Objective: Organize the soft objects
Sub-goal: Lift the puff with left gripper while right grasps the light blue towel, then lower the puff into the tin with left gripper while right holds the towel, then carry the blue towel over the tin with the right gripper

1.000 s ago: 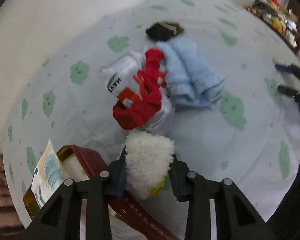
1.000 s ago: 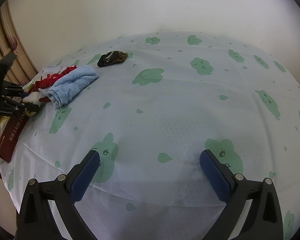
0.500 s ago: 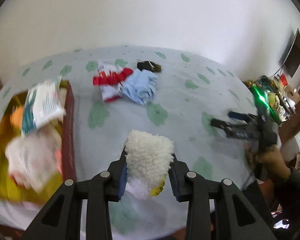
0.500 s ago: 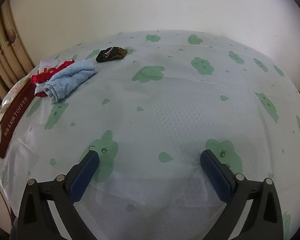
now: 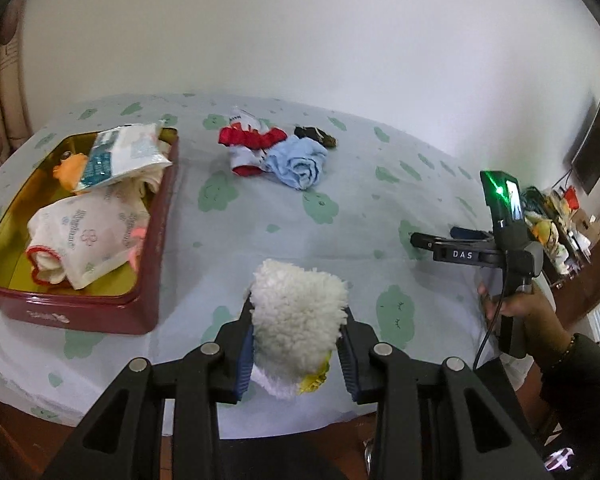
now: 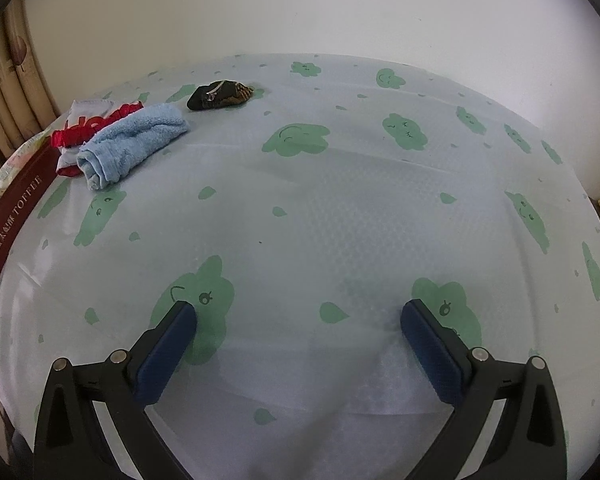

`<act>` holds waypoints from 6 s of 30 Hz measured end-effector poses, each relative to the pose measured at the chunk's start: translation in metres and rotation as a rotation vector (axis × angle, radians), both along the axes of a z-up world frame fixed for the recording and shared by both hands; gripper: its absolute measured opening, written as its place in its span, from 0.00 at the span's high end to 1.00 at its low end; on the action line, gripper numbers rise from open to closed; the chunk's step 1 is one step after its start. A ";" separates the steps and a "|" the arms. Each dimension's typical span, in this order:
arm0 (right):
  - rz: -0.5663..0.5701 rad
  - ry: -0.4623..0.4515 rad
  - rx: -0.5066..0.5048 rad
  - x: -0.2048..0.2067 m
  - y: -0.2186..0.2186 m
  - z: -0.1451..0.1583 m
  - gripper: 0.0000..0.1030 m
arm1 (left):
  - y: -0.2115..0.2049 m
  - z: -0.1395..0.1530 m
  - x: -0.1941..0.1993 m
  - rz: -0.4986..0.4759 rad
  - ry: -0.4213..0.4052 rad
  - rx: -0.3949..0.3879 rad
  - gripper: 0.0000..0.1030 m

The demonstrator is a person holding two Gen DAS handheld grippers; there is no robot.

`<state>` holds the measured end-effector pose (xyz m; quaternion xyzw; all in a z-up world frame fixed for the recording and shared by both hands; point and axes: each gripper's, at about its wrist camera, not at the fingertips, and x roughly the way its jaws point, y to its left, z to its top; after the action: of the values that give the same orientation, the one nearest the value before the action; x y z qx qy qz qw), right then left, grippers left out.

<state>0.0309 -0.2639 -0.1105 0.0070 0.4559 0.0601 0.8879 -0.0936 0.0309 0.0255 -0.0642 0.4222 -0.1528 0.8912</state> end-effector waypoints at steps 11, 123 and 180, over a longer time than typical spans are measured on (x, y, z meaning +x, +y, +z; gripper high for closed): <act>-0.070 0.078 0.194 0.015 0.010 0.024 0.02 | 0.015 0.003 -0.008 0.032 -0.001 -0.033 0.65; -0.042 0.161 0.448 -0.033 0.002 0.015 0.76 | 0.176 0.011 0.118 0.320 -0.111 0.219 0.50; 0.670 0.080 0.176 -0.017 0.337 0.066 0.77 | 0.167 -0.001 -0.035 0.589 0.047 0.129 0.50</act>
<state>0.0140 0.0732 -0.0442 -0.0640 0.4604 0.3869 0.7964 -0.1286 0.1975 0.0244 -0.1304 0.4146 0.1409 0.8895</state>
